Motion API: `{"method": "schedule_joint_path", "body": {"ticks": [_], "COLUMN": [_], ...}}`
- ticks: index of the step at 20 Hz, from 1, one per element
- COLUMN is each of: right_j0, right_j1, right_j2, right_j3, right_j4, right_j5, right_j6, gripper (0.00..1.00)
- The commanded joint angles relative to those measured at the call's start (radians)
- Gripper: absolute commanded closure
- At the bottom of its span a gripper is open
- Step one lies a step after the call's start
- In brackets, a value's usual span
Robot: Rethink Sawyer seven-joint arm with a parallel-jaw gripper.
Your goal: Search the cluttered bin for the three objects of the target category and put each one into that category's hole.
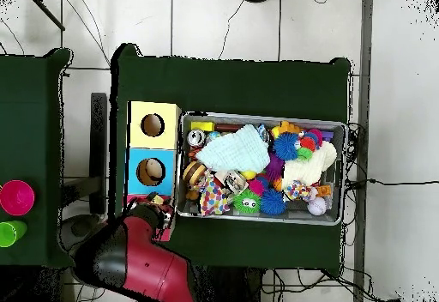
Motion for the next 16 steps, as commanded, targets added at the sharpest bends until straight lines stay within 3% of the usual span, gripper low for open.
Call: {"method": "schedule_joint_path", "body": {"ticks": [1, 6, 16], "right_j0": [-0.05, -0.028, -0.098], "right_j1": [0.0, 0.017, 0.041], "right_j2": [0.111, 0.085, 0.19], "right_j3": [-0.038, -0.048, 0.013], "right_j4": [0.022, 0.032, 0.003], "right_j5": [-0.025, -0.019, -0.161], "right_j6": [0.247, 0.261, 0.29], "gripper": [1.0, 1.0, 1.0]}}
